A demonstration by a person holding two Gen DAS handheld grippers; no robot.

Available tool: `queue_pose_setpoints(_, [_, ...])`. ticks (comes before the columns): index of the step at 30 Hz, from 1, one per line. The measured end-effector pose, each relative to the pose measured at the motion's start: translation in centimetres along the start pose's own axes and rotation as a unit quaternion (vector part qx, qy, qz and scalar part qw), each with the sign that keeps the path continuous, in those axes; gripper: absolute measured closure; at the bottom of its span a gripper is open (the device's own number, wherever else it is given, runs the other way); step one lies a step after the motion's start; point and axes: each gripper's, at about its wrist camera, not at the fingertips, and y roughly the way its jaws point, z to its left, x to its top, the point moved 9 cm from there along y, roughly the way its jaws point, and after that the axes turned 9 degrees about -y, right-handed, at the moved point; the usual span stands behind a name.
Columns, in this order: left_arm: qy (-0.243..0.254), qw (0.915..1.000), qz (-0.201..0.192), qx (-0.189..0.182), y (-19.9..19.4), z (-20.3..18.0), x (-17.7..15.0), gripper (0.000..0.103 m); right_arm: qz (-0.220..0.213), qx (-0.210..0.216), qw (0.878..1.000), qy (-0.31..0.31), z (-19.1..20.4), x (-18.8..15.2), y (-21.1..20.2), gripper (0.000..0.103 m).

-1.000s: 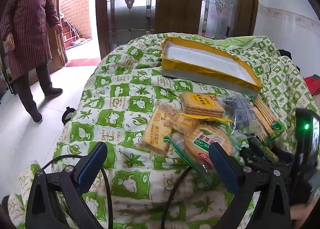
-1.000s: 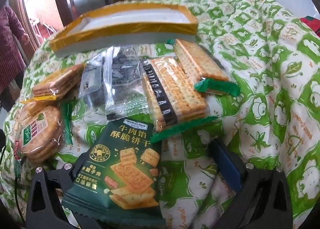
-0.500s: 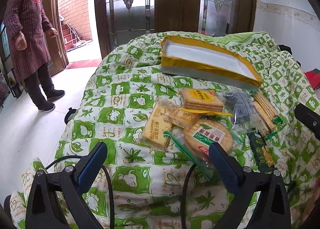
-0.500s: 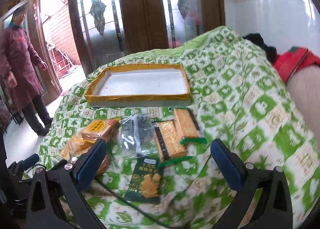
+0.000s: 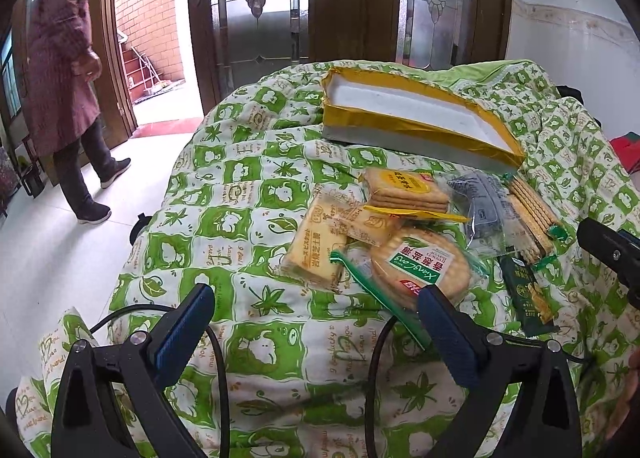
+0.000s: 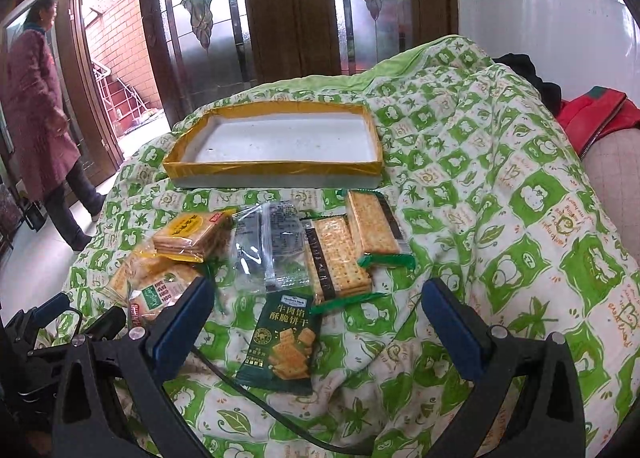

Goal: Organize snacks
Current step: 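Move both tools over the pile of snack packs on the quilt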

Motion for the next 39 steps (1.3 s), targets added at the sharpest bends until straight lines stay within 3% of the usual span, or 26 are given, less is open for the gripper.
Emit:
queue_pose_setpoints(5, [-0.003,1.0,0.004,0.0,0.0,0.1,0.0,0.001,0.003,-0.018,1.0,-0.02,0.5,0.2,-0.2,0.0])
queue_pose_setpoints(10, [-0.003,0.9999,0.01,0.001,0.0,0.2,0.0,0.001,0.004,0.003,1.0,0.007,0.0,-0.1,-0.2,0.0])
queue_pose_setpoints(32, [0.001,0.9998,0.02,0.003,-0.2,0.1,0.0,0.001,0.008,0.003,1.0,0.005,0.2,-0.3,-0.3,0.0])
queue_pose_setpoints(34, [0.004,1.0,0.005,0.0,-0.1,0.0,0.1,0.001,0.009,0.003,1.0,0.006,0.2,-0.4,-0.3,0.0])
queue_pose_setpoints(39, [0.014,0.9995,0.009,-0.028,0.1,-1.1,-0.3,0.001,0.017,0.005,1.0,0.011,0.0,-0.7,0.1,0.0])
